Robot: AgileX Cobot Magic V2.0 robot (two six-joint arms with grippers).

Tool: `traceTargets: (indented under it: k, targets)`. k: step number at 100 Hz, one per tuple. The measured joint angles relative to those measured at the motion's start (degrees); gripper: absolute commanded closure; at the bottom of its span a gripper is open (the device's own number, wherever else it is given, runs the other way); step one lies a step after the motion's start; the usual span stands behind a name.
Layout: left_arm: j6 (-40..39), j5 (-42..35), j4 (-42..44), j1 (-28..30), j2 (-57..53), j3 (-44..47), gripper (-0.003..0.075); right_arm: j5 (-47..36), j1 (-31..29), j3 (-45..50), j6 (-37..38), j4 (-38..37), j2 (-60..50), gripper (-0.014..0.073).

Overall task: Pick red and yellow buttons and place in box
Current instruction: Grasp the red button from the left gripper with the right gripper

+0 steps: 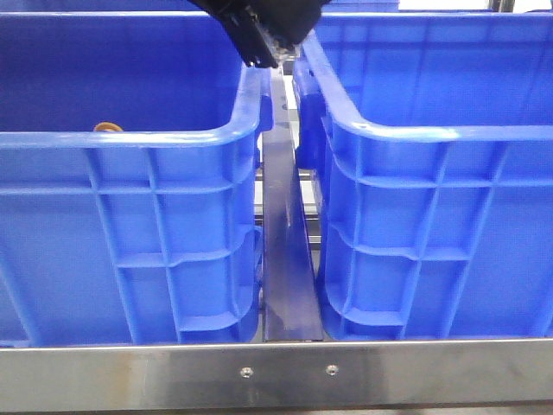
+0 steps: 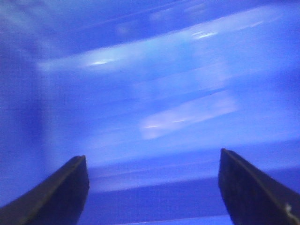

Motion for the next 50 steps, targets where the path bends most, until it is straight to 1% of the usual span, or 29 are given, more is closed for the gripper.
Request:
traceTargets:
  k: [9,26,33,40,50]
  targets:
    - [0.0,0.0,0.0,0.0,0.0,0.0,0.0734,0.38,0.23,-0.03,-3.26,9.19,0.05,0.0008]
    - [0.0,0.0,0.0,0.0,0.0,0.0,0.0734,1.74,2.63,-0.03,-16.0,29.08,0.29,0.0008]
    - [0.0,0.0,0.0,0.0,0.0,0.0,0.0734,2.26,4.01,-0.13,-20.29,36.15,1.24,0.0008]
    - [0.0,0.0,0.0,0.0,0.0,0.0,0.0734,2.81,5.56,-0.13,-23.78,41.56,2.81,0.0008]
    - [0.0,0.0,0.0,0.0,0.0,0.0,0.0734,2.9,8.03,-0.26,-27.54,46.85,6.15,0.0008]
